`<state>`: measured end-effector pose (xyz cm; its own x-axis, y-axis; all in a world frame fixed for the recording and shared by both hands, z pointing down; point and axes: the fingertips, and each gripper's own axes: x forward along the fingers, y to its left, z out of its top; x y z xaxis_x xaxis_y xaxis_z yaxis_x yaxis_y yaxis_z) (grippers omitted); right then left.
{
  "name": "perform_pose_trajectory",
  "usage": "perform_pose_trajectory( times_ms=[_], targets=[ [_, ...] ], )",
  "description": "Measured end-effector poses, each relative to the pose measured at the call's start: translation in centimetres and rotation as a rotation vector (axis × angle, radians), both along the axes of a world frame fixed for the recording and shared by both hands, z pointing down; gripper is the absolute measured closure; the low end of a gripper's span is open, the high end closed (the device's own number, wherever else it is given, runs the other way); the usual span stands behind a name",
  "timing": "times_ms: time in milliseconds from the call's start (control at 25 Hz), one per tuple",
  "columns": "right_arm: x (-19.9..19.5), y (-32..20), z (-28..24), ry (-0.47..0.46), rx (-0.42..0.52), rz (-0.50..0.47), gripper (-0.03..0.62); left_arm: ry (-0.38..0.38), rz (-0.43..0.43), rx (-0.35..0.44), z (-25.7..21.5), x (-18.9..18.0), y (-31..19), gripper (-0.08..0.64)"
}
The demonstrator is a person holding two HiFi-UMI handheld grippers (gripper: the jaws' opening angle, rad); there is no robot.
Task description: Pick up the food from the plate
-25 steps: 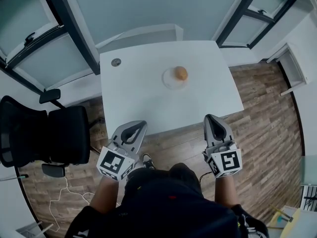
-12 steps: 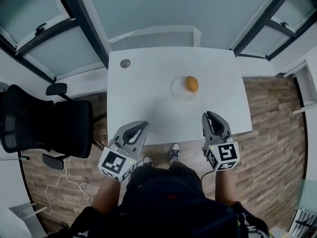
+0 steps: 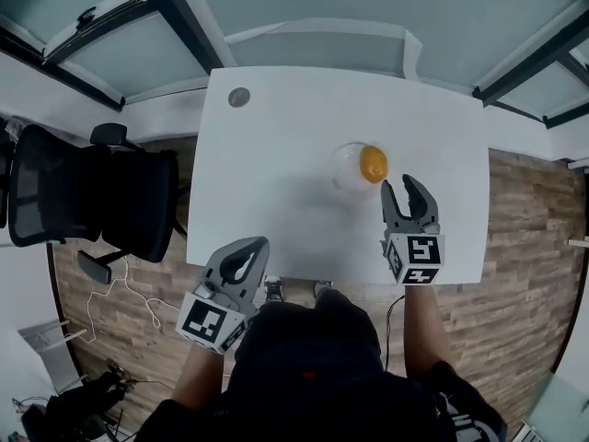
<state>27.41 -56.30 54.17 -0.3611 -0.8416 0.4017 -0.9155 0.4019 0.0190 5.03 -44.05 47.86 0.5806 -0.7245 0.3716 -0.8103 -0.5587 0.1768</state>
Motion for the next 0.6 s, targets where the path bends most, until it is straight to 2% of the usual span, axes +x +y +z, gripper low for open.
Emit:
perform_pose_trajectory(
  times_ms=[120, 240, 440, 600],
  targets=[
    [-0.3, -3.1, 4.2, 0.027, -0.052, -0.018, 0.338, -0.018, -0.050, -0.039, 1.9, -0.6, -0.9, 0.537],
    [-0.8, -4.9, 8.1, 0.067, -0.109, -0.046, 0.268, -0.029, -0.076, -0.055, 3.0, -0.8, -1.1, 0.537],
    [-1.7, -6.9, 12.9, 0.136, -0.194, -0.081, 0.239, -0.024, -0.141, -0.114, 4.1, -1.2, -1.2, 0.537],
    [-1.4, -8.0, 14.8, 0.196, -0.237, -0.062, 0.240, -0.025, -0.165, -0.127, 4.6, -2.1, -1.4, 0.537]
  ],
)
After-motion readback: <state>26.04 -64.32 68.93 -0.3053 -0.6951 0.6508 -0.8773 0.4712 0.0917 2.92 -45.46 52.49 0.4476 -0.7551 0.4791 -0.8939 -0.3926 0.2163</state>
